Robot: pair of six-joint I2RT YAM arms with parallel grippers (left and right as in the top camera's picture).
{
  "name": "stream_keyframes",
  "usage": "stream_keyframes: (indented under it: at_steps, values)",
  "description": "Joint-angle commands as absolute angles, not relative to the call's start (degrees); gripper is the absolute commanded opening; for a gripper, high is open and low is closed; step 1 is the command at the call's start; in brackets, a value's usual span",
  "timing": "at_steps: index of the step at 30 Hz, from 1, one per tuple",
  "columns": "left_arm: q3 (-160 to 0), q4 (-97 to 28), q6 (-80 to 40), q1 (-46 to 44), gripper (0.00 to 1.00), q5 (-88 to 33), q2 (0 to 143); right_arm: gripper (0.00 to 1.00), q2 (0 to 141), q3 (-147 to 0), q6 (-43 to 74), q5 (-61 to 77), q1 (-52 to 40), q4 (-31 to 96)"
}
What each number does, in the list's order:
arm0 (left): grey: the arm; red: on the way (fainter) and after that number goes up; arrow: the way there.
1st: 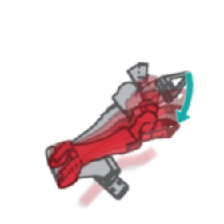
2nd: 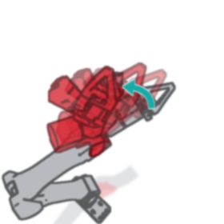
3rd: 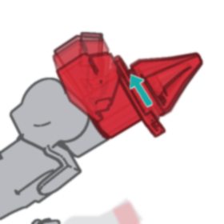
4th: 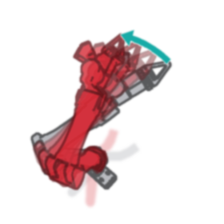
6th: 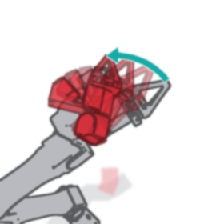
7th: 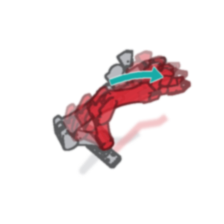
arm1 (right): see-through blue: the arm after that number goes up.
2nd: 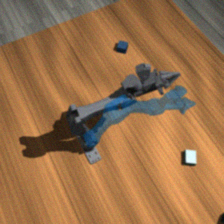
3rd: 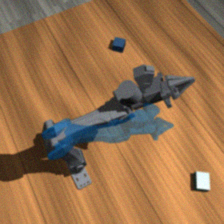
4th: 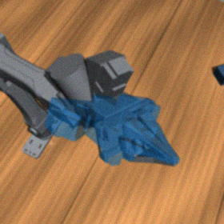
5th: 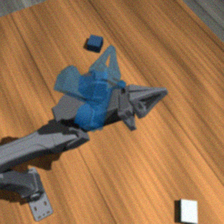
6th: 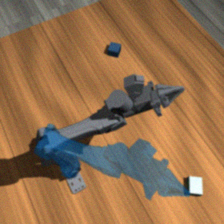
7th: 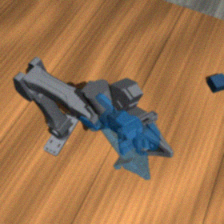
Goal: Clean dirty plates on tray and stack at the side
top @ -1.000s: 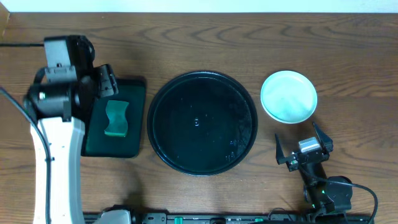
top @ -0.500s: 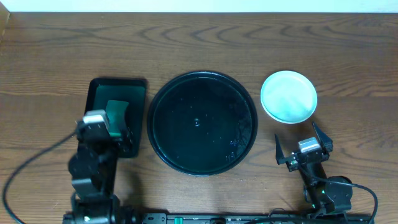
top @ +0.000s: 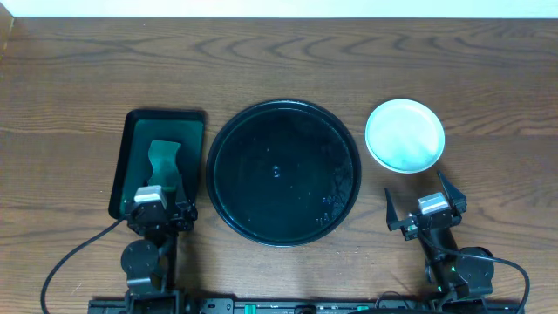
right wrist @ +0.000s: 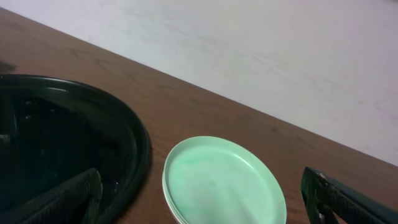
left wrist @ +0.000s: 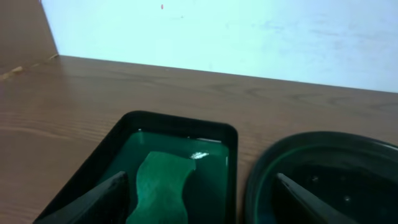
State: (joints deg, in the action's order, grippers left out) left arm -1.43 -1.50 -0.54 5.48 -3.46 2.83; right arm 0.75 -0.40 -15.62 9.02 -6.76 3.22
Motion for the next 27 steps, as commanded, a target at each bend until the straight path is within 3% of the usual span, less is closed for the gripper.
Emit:
stream_keyframes:
  at_steps: [1, 27]
  values:
    - [-0.23, -4.01, 0.43, 5.43, 0.73, -1.91, 0.19, 0.99, 0.49, -0.32, -14.83, 9.30, -6.46, 3.44]
    - [-0.23, -3.97, 0.40, 5.43, 0.73, -1.74, 0.71, 0.99, 0.49, -0.32, -14.83, 9.30, -6.46, 3.44]
